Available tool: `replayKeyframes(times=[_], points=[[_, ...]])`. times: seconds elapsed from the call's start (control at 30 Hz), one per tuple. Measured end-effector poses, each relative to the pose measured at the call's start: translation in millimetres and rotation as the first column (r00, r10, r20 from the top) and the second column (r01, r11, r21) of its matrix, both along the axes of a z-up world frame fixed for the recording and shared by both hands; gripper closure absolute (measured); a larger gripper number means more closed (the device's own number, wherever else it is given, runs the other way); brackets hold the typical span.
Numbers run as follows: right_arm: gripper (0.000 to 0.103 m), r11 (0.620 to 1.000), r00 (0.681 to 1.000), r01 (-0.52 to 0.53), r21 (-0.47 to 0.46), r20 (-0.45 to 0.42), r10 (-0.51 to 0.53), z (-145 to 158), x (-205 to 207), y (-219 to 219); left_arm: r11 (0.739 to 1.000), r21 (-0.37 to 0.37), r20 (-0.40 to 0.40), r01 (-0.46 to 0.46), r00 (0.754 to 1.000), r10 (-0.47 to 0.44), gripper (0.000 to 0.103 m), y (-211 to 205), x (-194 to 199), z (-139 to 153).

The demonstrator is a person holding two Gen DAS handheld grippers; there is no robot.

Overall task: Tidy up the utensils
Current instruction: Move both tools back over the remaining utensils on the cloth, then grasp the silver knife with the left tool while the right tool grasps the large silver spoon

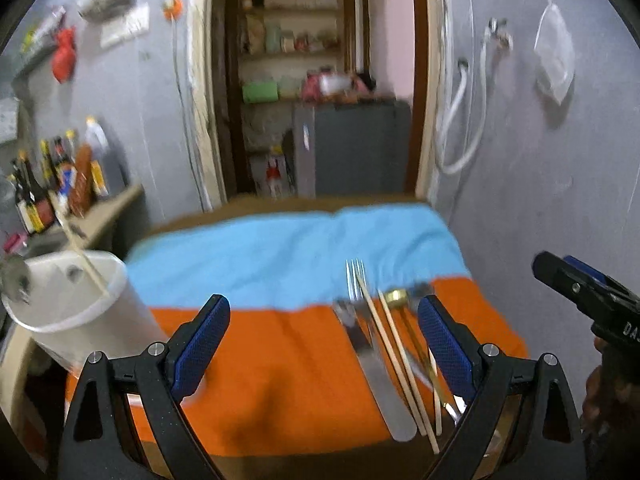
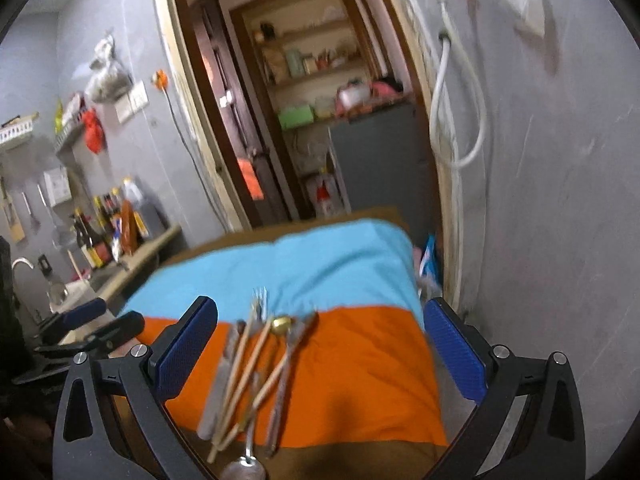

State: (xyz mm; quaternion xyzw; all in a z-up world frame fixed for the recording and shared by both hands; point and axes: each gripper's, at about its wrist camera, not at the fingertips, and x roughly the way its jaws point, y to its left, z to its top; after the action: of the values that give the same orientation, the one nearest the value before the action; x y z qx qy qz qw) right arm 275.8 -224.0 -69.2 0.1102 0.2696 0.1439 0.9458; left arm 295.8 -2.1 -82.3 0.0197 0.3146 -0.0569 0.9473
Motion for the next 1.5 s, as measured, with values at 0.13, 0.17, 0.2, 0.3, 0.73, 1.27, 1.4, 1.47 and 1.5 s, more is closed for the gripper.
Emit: replayKeyframes(times=[0.13,0.17,0.2,0.3,0.73,1.27,1.4,1.47,1.5], points=[[0.018,0.998,0.993,-0.055,0.005,-0.105,0.055,-21,20,3,1.000,-0.018,-0.132,0.014,0.991,-0.016,0.012,-4,20,-29],[0.021,0.998,0.990,-0.069,0.005,-0.127,0.069,-25,23,5,1.000,-0.027,-0.152,0.014,0.988,-0.018,0.012,-4,23,-34],[0.025,0.996,0.985,-0.089,0.006,-0.151,0.089,-30,27,7,0.999,-0.035,-0.167,0.013,0.986,-0.019,0.014,-4,26,-39],[0.033,0.990,0.971,-0.144,-0.010,-0.196,0.139,-40,32,15,0.998,-0.055,-0.219,0.019,0.975,-0.030,0.023,-4,37,-51],[0.064,0.972,0.927,-0.222,-0.081,-0.328,0.184,-63,39,33,0.997,-0.068,-0.352,0.038,0.934,-0.059,0.047,-11,68,-82],[0.065,0.958,0.933,-0.200,-0.206,-0.338,0.122,-64,47,59,0.992,-0.123,-0.388,0.004,0.920,-0.052,0.065,-5,95,-79],[0.075,0.962,0.938,-0.174,-0.210,-0.332,0.097,-64,47,55,0.989,-0.147,-0.399,0.004,0.915,-0.063,0.074,-1,91,-75],[0.078,0.968,0.941,-0.152,-0.201,-0.329,0.080,-64,49,51,0.989,-0.149,-0.407,0.002,0.911,-0.063,0.076,-1,90,-75],[0.079,0.970,0.942,-0.144,-0.196,-0.328,0.073,-64,49,49,0.989,-0.145,-0.409,0.001,0.911,-0.061,0.076,-1,89,-74]])
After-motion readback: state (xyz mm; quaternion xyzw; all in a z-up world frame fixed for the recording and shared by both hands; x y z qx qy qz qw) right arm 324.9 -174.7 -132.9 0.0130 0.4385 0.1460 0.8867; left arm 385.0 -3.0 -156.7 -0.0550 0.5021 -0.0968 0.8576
